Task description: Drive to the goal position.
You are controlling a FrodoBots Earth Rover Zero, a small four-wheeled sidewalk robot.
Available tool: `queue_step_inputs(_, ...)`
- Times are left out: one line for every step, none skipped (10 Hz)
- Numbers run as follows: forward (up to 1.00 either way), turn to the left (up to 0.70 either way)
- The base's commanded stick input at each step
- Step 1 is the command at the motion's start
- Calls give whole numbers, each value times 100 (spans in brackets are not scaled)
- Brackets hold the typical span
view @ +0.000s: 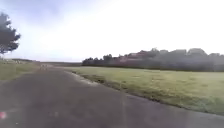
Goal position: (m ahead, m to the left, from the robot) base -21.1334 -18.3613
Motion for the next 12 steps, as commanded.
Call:
queue_step_inputs(0,-45)
queue_step_inputs(0,-45)
queue_step_inputs(0,-45)
queue_step_inputs(0,-45)
queue_step_inputs(0,-45)
queue_step_inputs(0,-45)
queue_step_inputs(0,-45)
queue_step_inputs(0,-45)
queue_step_inputs(0,-45)
queue_step_inputs(0,-45)
queue_step_inputs(0,-45)
queue_step_inputs(0,-45)
